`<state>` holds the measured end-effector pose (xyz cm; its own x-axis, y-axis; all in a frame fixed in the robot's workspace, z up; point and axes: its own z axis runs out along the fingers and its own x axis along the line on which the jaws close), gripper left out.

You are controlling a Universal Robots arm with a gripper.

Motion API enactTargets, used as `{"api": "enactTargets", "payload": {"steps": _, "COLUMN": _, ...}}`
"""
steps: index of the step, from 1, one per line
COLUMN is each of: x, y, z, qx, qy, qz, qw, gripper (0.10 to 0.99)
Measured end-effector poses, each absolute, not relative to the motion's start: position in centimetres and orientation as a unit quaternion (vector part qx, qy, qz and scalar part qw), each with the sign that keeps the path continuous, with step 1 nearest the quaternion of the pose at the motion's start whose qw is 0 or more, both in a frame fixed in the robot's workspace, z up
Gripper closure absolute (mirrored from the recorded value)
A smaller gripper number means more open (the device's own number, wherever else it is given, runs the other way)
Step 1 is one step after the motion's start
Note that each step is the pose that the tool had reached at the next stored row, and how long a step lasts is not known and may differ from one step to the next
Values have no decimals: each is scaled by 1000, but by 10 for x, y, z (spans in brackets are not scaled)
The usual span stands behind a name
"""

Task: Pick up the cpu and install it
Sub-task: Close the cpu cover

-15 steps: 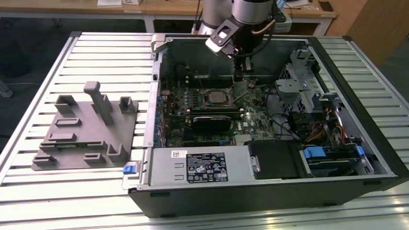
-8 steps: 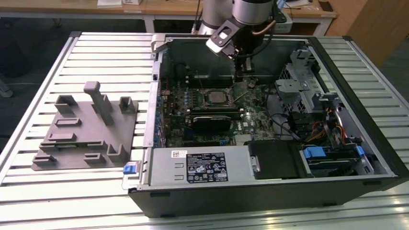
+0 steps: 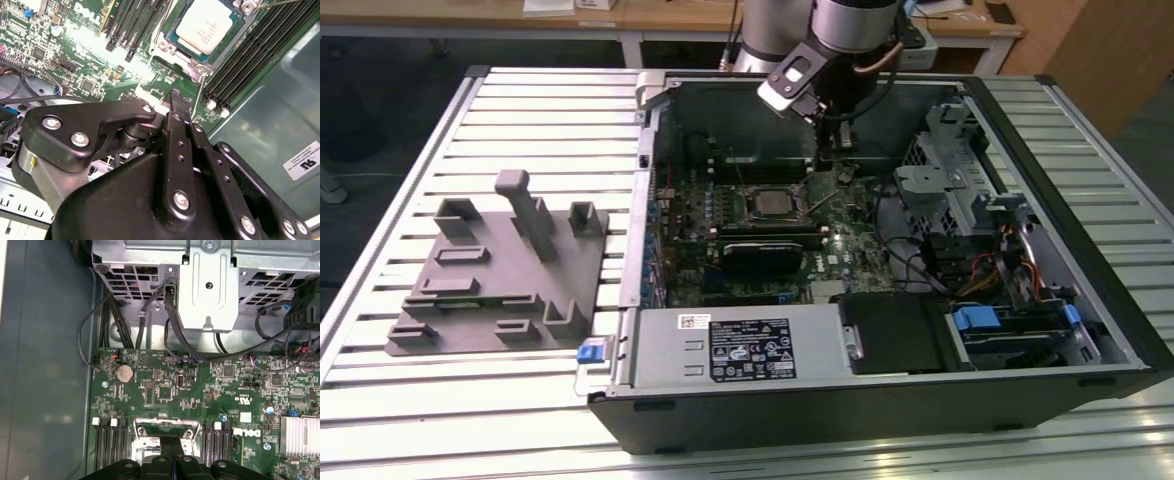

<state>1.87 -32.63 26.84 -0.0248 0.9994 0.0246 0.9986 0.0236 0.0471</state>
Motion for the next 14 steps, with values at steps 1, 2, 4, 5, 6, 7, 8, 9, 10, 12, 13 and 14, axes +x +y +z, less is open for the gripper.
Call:
{"api": "enactTargets", "payload": {"steps": 1, "x": 19, "y": -326, "z": 268, "qx": 698, "qy": 715, "qz": 25, "qw": 8, "gripper": 980}}
{"api": "enactTargets", "payload": {"steps": 2, "x": 20, "y": -326, "z": 268, "qx": 698, "qy": 715, "qz": 25, "qw": 8, "gripper": 980}}
{"api": "enactTargets", "payload": {"steps": 4, "x": 20, "y": -326, "z": 268, "qx": 698, "qy": 715, "qz": 25, "qw": 8, "gripper": 980}}
{"api": "enactTargets", "payload": {"steps": 5, "x": 21, "y": -326, "z": 268, "qx": 698, "qy": 715, "qz": 25, "qw": 8, "gripper": 980}}
{"api": "enactTargets", "payload": {"steps": 6, "x": 21, "y": -326, "z": 268, "qx": 698, "qy": 715, "qz": 25, "qw": 8, "gripper": 980}}
{"api": "enactTargets", "payload": {"steps": 7, "x": 22, "y": -326, "z": 268, "qx": 698, "qy": 715, "qz": 25, "qw": 8, "gripper": 980}}
{"api": "enactTargets", "payload": {"steps": 8, "x": 22, "y": -326, "z": 268, "qx": 698, "qy": 715, "qz": 25, "qw": 8, "gripper": 980}}
{"api": "enactTargets", "payload": {"steps": 9, "x": 23, "y": -326, "z": 268, "qx": 698, "qy": 715, "qz": 25, "qw": 8, "gripper": 980}}
{"api": "enactTargets", "payload": {"steps": 10, "x": 24, "y": -326, "z": 268, "qx": 698, "qy": 715, "qz": 25, "qw": 8, "gripper": 980}}
{"api": "enactTargets", "payload": {"steps": 12, "x": 25, "y": -326, "z": 268, "qx": 698, "qy": 715, "qz": 25, "qw": 8, "gripper": 980}}
{"api": "enactTargets", "payload": {"steps": 13, "x": 25, "y": -326, "z": 268, "qx": 698, "qy": 715, "qz": 25, "qw": 8, "gripper": 980}}
{"api": "enactTargets", "payload": {"steps": 14, "x": 26, "y": -326, "z": 268, "qx": 698, "qy": 715, "qz": 25, "qw": 8, "gripper": 980}}
